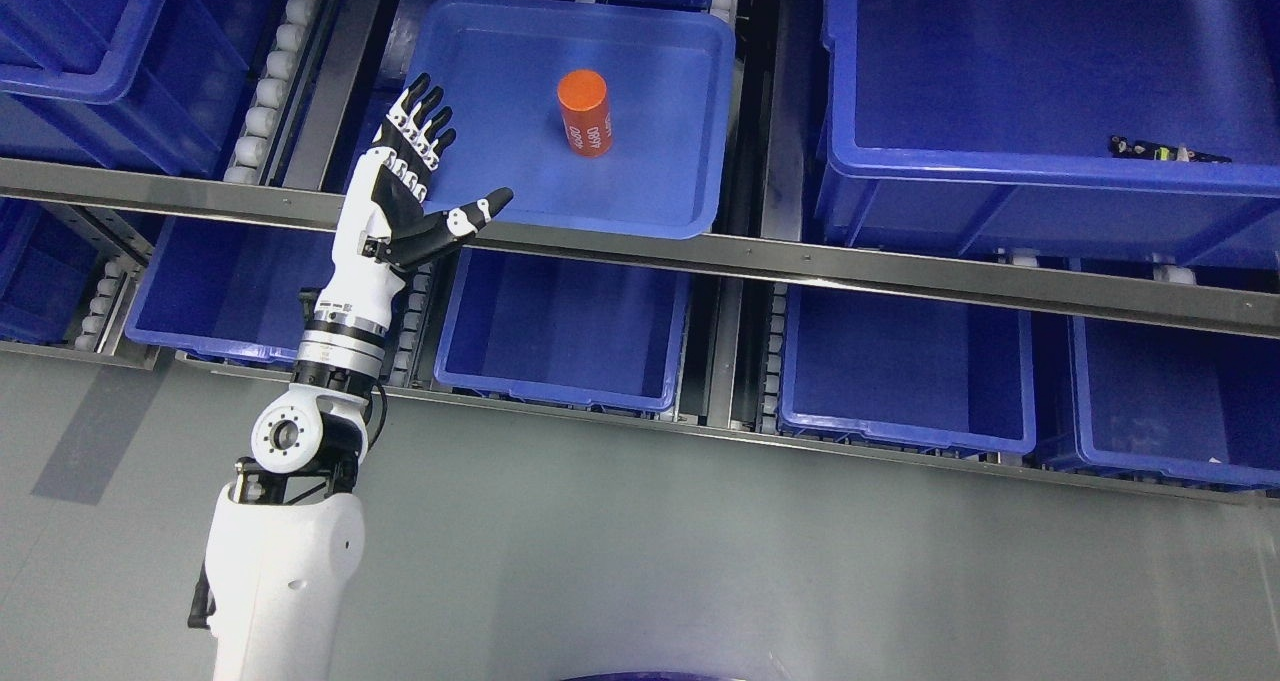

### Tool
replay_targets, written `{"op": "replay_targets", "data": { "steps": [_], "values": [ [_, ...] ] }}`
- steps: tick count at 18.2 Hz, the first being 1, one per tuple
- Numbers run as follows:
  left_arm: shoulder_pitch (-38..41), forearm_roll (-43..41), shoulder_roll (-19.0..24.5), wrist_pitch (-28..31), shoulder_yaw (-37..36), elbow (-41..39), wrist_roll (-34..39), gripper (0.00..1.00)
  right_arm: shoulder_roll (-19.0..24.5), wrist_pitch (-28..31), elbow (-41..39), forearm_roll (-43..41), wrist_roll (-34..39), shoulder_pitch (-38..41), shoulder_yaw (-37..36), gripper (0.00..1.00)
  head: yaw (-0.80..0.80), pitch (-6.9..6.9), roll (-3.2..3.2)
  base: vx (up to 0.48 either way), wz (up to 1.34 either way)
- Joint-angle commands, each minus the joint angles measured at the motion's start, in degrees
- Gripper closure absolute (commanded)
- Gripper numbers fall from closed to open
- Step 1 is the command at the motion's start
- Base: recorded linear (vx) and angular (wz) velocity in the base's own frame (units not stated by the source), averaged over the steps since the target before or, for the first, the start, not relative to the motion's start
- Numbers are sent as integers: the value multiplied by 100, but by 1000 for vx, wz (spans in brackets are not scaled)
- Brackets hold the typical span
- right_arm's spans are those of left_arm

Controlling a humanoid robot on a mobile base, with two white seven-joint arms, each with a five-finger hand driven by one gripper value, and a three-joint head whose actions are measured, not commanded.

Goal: Grab orange capacitor from left shelf to right desk
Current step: 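Reach the open left hand toward the orange capacitor in the blue bin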

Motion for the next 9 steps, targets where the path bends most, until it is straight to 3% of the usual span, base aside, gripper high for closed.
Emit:
{"op": "replay_targets", "data": {
  "steps": [1,5,9],
  "values": [
    [51,0,116,30,153,33,-14,0,-99,-1,-100,35,2,132,-61,0,0,0,0,0,0],
    [-167,-61,125,21,127,190,-23,0,-99,-1,-100,35,2,132,-61,0,0,0,0,0,0],
    [-1010,-659,116,30,-93,1137,-242,0,-99,-1,-100,35,2,132,-61,0,0,0,0,0,0]
  ]
}}
